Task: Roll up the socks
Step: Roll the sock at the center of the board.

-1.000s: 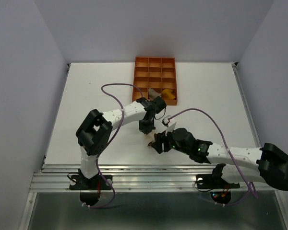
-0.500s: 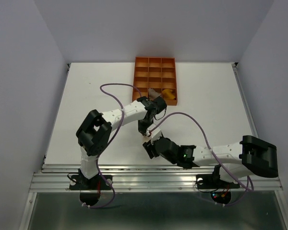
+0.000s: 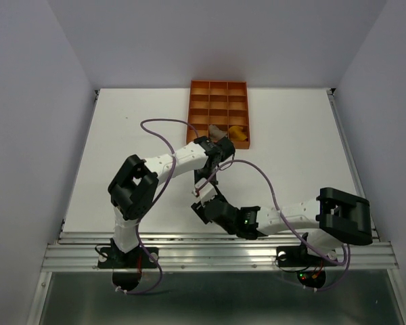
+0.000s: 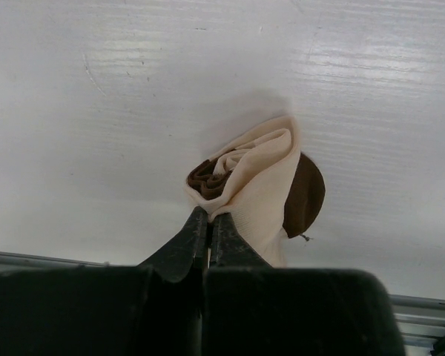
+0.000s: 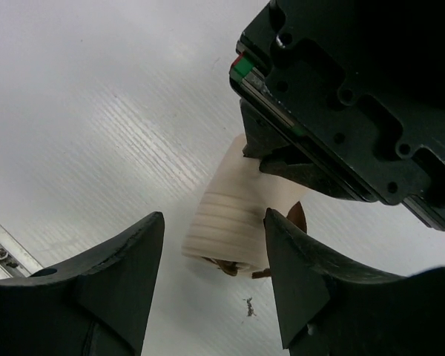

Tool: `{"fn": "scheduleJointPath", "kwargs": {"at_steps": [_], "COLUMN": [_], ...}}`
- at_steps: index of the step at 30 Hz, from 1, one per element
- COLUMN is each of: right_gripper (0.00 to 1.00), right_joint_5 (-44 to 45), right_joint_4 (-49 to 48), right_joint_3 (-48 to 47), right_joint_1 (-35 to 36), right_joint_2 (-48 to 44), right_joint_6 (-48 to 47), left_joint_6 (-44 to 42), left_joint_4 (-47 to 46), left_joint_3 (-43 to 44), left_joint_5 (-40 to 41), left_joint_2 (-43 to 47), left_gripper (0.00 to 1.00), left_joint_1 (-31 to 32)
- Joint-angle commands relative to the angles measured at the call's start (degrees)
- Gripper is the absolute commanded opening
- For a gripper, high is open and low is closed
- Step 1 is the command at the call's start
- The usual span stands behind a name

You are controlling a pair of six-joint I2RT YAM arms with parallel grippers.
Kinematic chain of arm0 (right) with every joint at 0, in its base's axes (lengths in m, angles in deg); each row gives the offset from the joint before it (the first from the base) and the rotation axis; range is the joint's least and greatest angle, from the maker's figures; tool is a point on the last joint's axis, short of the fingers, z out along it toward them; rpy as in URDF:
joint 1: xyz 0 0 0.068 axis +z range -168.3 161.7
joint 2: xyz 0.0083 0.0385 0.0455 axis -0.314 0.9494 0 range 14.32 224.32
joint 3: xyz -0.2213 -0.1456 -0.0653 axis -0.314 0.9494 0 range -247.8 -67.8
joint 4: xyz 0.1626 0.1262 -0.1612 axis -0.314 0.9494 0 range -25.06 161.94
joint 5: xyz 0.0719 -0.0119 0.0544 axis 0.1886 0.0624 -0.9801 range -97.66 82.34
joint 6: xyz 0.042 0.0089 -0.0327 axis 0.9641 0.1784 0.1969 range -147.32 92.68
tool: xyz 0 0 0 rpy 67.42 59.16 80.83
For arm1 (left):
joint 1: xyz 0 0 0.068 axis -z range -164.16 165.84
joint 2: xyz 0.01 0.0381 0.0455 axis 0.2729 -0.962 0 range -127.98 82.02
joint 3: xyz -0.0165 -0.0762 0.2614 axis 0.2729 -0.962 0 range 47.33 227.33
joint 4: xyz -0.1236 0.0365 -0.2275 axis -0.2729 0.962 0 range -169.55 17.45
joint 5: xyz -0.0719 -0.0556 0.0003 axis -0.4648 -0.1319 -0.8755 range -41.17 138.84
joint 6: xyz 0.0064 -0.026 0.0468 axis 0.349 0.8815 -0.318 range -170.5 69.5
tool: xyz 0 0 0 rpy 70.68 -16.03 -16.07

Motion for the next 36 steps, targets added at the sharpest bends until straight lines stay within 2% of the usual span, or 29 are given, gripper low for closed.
{"fn": "scheduleJointPath", "kwargs": {"at_steps": [1,6,12,18,24,27,28,31,36], "right_gripper": [0.62,0.61,0.61,0.54,0.34,0.20,0.11,0.05,0.04], "right_joint_5": [3.79,6.78,10.12,11.27,9.87,8.11,6.80,3.12,-5.22], "right_joint_4": [-0.61,1.59,8.79,14.69,18.47,19.53,19.79,19.70,16.20], "right_joint_3": [-3.36,-4.41,-6.08,-7.05,-7.14,-7.05,-6.97,-6.18,-3.54], "right_joint_1": [0.52,1.05,1.05,1.05,1.05,1.05,0.53,-1.14,-6.76], "right_joint_2": [1.96,5.48,8.99,12.86,15.06,16.37,16.56,15.33,9.89], "right_joint_6": [0.58,1.73,6.55,12.18,15.26,17.54,18.42,19.65,19.92], "left_joint_6": [1.08,1.34,1.43,1.17,0.46,0.11,-0.15,-0.94,-3.57], "left_joint_4": [2.74,2.83,3.35,2.04,1.68,1.07,0.46,-1.12,-5.08], "left_joint_3": [2.63,2.63,2.89,2.81,3.07,3.51,3.42,3.07,3.77], "left_joint_5": [0.80,0.80,0.63,-0.87,-1.40,-1.48,-1.31,-1.30,-2.28], "left_joint_2": [-0.30,-0.39,-0.74,-0.04,0.49,1.45,1.89,3.04,4.09], "left_gripper": [0.00,0.00,0.00,0.00,0.01,0.11,0.16,0.23,0.29], "left_joint_1": [0.43,0.43,0.34,0.17,-0.45,-0.89,-1.32,-2.99,-5.81]}}
